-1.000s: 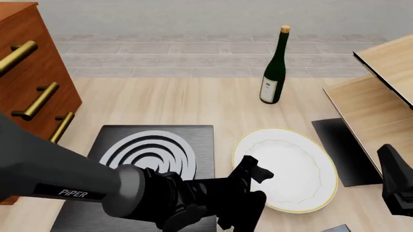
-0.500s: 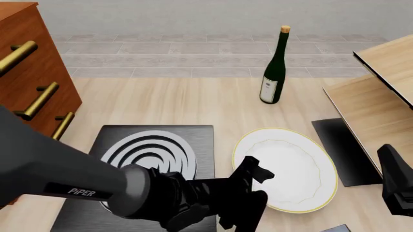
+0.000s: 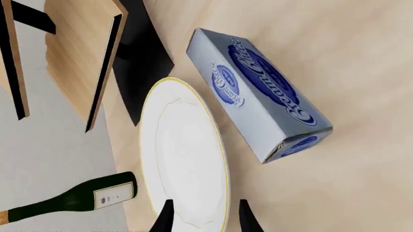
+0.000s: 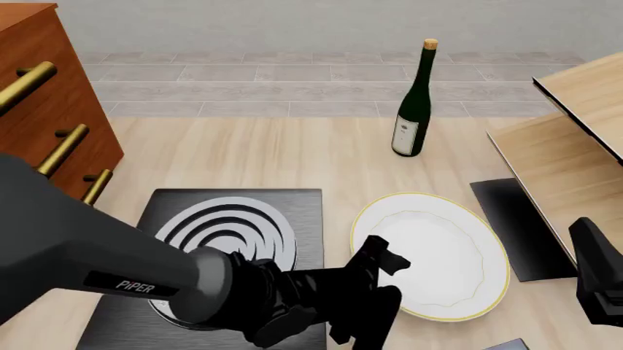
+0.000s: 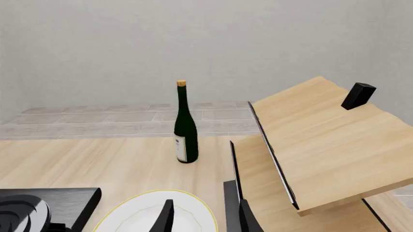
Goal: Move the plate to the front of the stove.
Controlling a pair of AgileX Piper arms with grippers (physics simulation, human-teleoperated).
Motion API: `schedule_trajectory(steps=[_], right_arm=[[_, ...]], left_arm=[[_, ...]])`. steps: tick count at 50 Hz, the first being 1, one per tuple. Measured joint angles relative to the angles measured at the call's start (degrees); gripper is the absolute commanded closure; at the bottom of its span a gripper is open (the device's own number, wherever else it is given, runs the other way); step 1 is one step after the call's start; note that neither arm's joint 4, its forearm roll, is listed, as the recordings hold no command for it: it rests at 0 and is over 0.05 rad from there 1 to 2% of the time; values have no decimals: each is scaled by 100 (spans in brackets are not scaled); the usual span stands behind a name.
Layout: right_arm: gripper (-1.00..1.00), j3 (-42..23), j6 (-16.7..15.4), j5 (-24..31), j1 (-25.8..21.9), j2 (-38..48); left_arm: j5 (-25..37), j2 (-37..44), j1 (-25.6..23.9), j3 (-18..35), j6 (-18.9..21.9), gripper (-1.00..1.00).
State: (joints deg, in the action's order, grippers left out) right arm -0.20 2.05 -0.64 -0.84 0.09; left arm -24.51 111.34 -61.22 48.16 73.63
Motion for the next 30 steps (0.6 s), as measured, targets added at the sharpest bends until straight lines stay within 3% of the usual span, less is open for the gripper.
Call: schedule_trajectory(steps=[25, 26, 30], right_arm=[[-100, 0, 4, 1, -4, 0], [-100, 0, 4, 1, -4, 0], [-100, 0, 4, 2, -4, 0]], left_arm=[[-25, 126, 96, 63, 25, -100], [-29, 132, 97, 67, 25, 100], [-43, 155, 90, 85, 13, 100]])
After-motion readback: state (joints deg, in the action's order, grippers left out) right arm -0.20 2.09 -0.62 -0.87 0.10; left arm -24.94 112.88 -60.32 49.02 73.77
